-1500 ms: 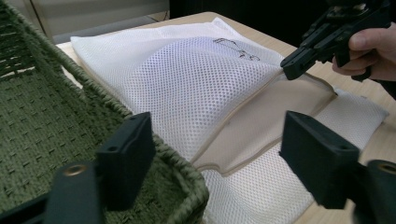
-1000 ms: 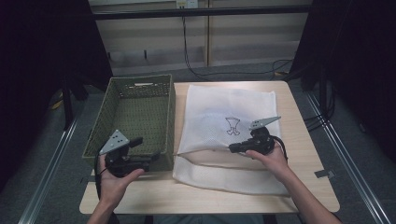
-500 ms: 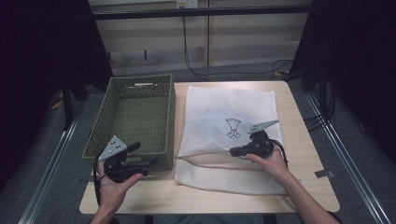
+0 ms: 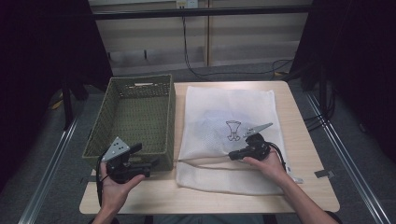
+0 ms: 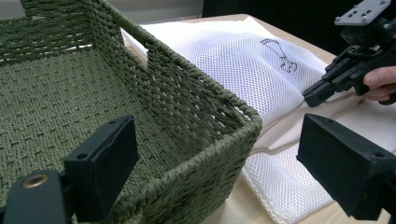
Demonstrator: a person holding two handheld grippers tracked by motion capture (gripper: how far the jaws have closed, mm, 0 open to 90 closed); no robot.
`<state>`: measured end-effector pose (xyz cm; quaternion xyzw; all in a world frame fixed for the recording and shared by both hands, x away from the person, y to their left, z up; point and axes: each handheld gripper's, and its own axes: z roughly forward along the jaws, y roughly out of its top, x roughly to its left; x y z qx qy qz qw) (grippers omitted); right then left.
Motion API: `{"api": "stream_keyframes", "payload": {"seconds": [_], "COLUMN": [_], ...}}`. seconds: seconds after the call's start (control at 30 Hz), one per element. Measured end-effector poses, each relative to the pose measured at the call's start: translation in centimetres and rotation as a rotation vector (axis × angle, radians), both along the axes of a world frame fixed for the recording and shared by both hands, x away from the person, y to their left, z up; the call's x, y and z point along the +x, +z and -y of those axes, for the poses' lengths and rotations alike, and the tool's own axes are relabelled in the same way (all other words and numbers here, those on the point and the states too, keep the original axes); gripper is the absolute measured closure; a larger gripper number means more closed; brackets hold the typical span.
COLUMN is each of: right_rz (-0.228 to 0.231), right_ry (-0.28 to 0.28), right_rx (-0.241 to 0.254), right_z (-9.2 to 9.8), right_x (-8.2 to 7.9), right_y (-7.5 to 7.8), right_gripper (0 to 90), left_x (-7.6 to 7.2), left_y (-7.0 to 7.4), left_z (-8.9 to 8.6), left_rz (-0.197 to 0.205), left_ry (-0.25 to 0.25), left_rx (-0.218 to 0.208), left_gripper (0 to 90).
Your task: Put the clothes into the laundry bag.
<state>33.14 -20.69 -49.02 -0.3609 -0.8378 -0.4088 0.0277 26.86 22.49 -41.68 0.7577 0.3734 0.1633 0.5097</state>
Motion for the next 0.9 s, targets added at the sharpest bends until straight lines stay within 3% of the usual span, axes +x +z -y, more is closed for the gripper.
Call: {"api": "stream_keyframes", "payload": {"seconds": [0.2,0.47,0.7,0.9], "right_rz": [-0.016,-0.006,0.002,0.005], "right_ry": [0.015,0.031,-0.01,-0.009], "right_rx": [-0.057,-0.045,-0.054,-0.055], "right_z": [-0.5,-0.3,0.2,0.2], "right_x": [0.5,0.8,0.9,0.6], "right_y": [-1.1,-1.3,-1.3,-1.1], "right_gripper": [86.5,86.1,85.1,77.1], "left_x": [-0.1,0.1,0.1,0.0], "left_y": [-0.1,-0.2,-0.2,-0.3], "left_z": [0.1,0.1,0.3,0.5], "left_rz": [0.003,0.0,0.0,0.002], "left_ry": [-0.003,0.005,-0.003,-0.013], "left_rx": [0.011,0.007,0.012,0.018], "left_gripper": [12.3,12.3,13.9,13.7]}}
